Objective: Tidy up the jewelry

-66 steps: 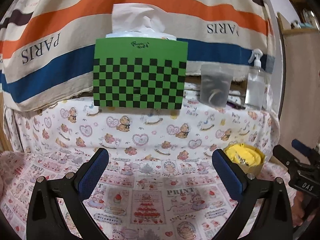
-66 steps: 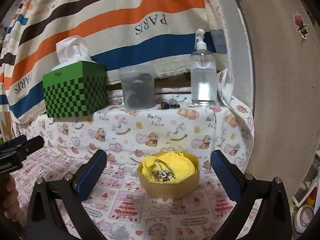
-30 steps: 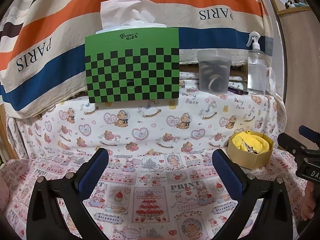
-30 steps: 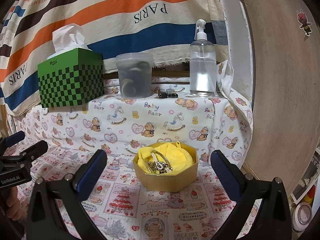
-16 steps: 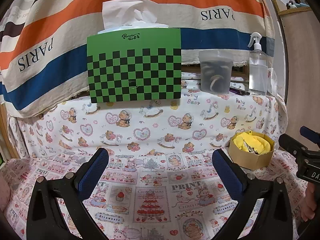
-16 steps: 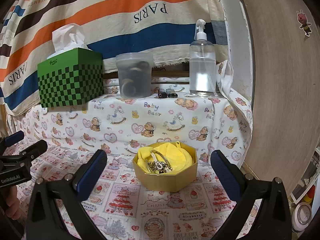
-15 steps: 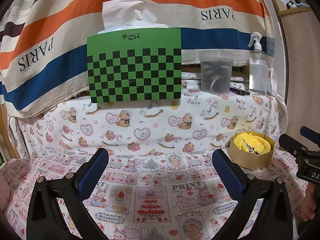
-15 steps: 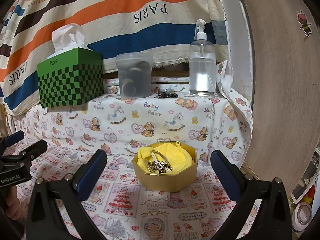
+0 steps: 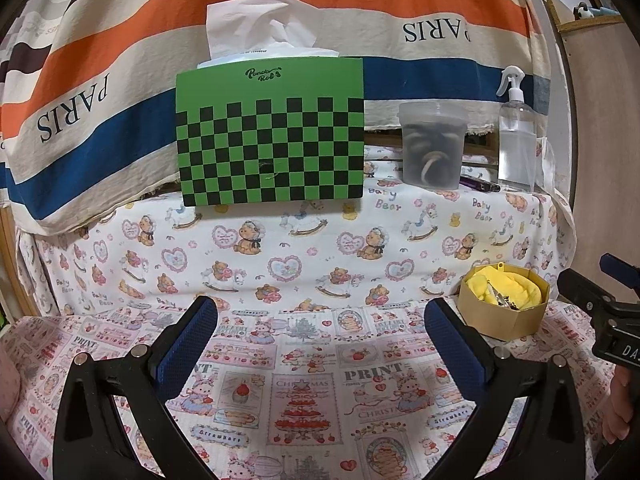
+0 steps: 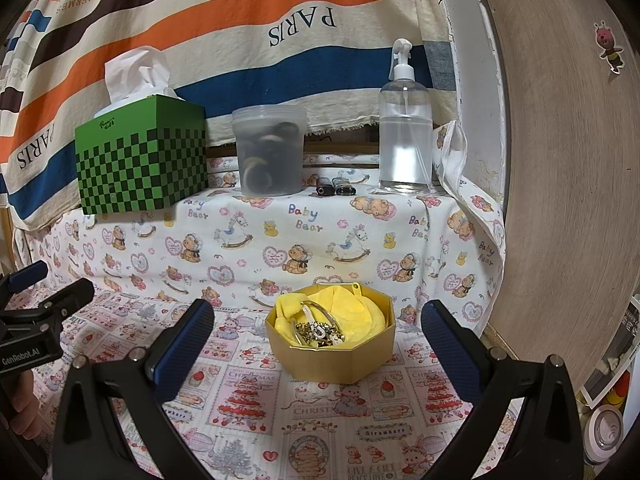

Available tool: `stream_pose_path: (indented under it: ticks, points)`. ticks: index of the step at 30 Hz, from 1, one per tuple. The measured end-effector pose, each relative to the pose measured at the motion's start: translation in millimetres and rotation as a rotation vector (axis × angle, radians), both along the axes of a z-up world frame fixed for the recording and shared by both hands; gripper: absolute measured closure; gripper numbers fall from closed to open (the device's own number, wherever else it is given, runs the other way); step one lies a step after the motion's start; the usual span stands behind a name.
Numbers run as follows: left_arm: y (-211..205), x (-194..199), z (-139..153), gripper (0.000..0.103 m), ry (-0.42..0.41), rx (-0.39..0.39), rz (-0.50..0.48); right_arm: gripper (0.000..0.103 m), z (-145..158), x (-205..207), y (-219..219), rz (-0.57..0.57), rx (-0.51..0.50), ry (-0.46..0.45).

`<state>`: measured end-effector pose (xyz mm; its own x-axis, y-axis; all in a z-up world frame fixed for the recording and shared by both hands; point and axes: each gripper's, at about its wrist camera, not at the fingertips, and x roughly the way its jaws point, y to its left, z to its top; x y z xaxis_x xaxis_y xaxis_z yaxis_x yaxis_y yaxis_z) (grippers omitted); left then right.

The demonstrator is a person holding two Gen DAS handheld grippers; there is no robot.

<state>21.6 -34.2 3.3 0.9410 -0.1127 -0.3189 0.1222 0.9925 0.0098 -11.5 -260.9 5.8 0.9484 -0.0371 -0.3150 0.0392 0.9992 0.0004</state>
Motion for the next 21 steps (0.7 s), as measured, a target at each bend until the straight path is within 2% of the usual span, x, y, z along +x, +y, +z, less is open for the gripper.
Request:
stream_pose_path:
  ticks: [21]
  points:
    - [0.7,-0.4,-0.5,0.000,0.001,-0.006,0.007,0.000,-0.4,0.2,-1.3,0.001,-0.001,0.001]
